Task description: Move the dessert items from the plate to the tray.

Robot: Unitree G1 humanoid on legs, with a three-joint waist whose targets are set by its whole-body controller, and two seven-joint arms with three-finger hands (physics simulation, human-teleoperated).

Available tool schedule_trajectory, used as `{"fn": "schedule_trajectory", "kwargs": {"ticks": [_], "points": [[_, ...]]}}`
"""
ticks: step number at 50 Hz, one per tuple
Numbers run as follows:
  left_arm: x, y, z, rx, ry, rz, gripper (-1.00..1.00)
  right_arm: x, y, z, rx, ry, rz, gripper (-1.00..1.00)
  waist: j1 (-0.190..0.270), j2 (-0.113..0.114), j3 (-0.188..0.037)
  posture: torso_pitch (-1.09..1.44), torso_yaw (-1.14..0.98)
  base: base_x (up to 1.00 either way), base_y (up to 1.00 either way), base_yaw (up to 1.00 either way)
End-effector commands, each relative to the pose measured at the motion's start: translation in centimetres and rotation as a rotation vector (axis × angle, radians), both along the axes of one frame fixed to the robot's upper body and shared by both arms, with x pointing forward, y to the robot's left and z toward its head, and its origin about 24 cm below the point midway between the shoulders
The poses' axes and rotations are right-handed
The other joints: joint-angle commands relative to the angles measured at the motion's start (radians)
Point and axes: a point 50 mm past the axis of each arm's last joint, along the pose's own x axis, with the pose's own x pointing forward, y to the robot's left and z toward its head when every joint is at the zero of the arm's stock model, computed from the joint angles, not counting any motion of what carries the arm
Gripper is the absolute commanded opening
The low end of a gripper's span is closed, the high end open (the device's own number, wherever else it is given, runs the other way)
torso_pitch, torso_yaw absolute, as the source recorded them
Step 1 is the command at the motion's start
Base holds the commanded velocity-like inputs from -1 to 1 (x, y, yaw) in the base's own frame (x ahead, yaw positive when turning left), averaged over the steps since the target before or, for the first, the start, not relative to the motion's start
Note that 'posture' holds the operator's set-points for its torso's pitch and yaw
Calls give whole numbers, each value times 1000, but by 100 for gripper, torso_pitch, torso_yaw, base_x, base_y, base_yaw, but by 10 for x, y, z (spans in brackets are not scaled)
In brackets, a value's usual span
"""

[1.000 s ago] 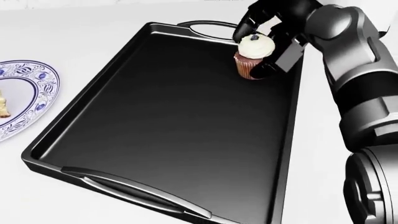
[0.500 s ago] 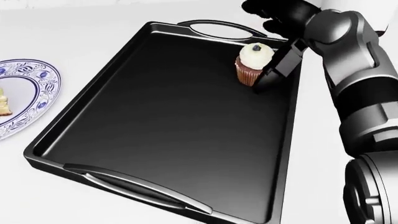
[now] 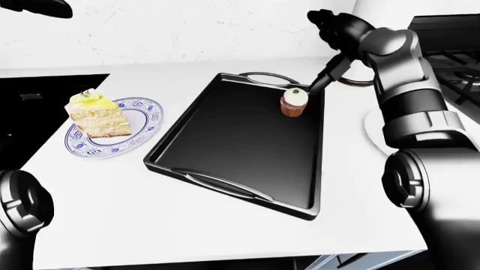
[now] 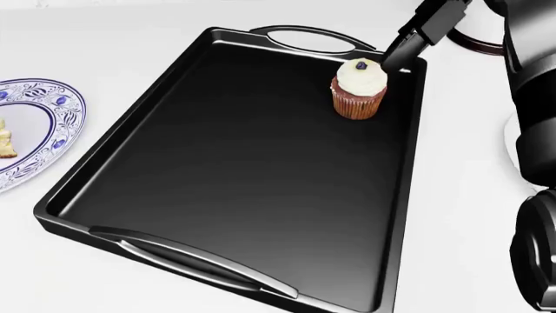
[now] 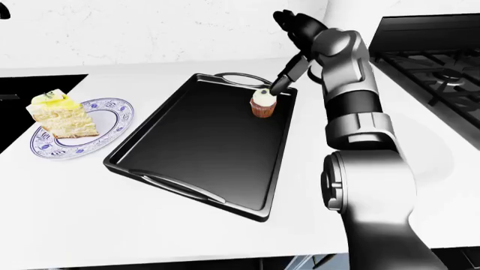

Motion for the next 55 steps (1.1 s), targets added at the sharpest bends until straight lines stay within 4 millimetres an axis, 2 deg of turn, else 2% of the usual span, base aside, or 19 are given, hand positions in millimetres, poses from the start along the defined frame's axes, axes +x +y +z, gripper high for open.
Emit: {"fn": "schedule_trajectory", "kwargs": {"ticks": [1,9,24,30,33,42,48,55], "points": [[-10,-3,16,76,-36,-38,100,-6,2,29,2,-98,15,100,0,3,-30,0,0,0,0,0],[-5,3,11,227,57,-47,100,-12,-4,39,7,-131,7,100,4,1,-29,0,0,0,0,0],[23,-14,1,505,301,-151,100,-14,-5,36,13,-132,13,100,10,-14,-34,0,0,0,0,0],[30,-10,-18,574,437,-162,100,-12,-5,27,15,-119,17,100,8,-14,-35,0,0,0,0,0],[32,-8,-21,578,448,-148,100,-12,-5,26,19,-119,16,100,8,-13,-38,0,0,0,0,0],[40,-13,-38,772,508,-143,100,-12,-6,24,17,-119,16,100,7,-15,-38,0,0,0,0,0],[39,-23,-32,959,517,-141,100,-11,-7,22,21,-118,11,100,8,-18,-39,0,0,0,0,0],[41,-23,-37,1011,547,-135,100,-12,-7,23,22,-118,8,100,8,-17,-38,0,0,0,0,0]]}}
